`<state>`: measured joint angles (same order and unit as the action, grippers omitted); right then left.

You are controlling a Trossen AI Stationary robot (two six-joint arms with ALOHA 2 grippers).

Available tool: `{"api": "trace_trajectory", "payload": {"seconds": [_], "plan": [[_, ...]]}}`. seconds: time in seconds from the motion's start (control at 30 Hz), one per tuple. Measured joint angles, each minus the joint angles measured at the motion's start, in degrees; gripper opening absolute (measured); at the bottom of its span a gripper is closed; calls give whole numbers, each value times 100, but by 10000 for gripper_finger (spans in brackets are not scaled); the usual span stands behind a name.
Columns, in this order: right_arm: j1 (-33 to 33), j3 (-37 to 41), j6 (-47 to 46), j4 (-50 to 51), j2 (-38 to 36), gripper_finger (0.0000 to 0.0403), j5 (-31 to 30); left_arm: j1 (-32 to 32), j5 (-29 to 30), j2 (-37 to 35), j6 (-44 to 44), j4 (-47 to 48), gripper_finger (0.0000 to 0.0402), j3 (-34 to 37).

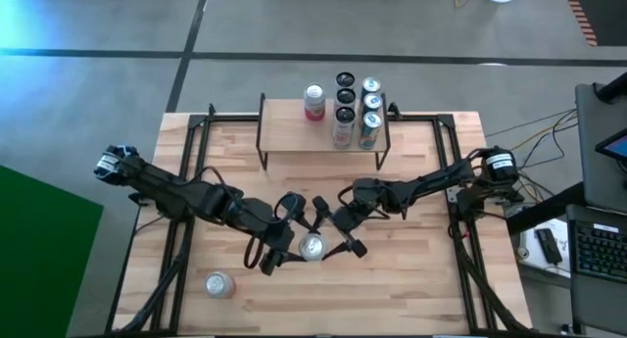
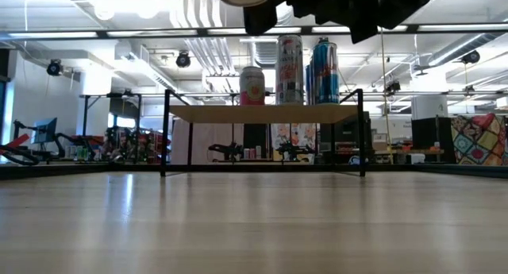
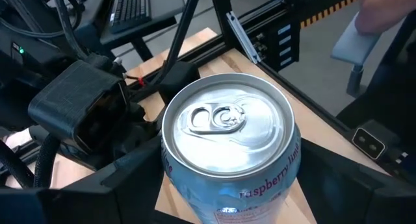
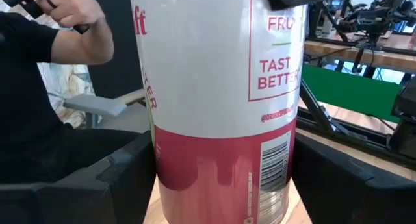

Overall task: Place canned beverage on shelf
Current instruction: Put the top pink white soda can on the shelf aligned with the other pink white soda can

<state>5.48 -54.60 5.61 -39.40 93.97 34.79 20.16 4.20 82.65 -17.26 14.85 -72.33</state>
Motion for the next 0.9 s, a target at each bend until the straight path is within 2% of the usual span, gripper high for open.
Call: {"api": "trace_trajectory", "payload": {"seconds": [0.1,0.3,0.6,0.77,0.9], "plan": [[-12,1,-1,4,-20,276,15,0,13,0,-2,28,294,-41],[-10,1,-70,3,-92,276,24,-2,28,0,139,125,299,-178],[-14,3,-95,58,-101,276,-138,57,156,-13,750,153,332,-320],[-27,23,-176,180,-145,276,-150,89,986,-24,1072,134,347,-320],[-27,35,-183,338,-185,276,-209,85,1273,-21,1081,81,368,-339]]}}
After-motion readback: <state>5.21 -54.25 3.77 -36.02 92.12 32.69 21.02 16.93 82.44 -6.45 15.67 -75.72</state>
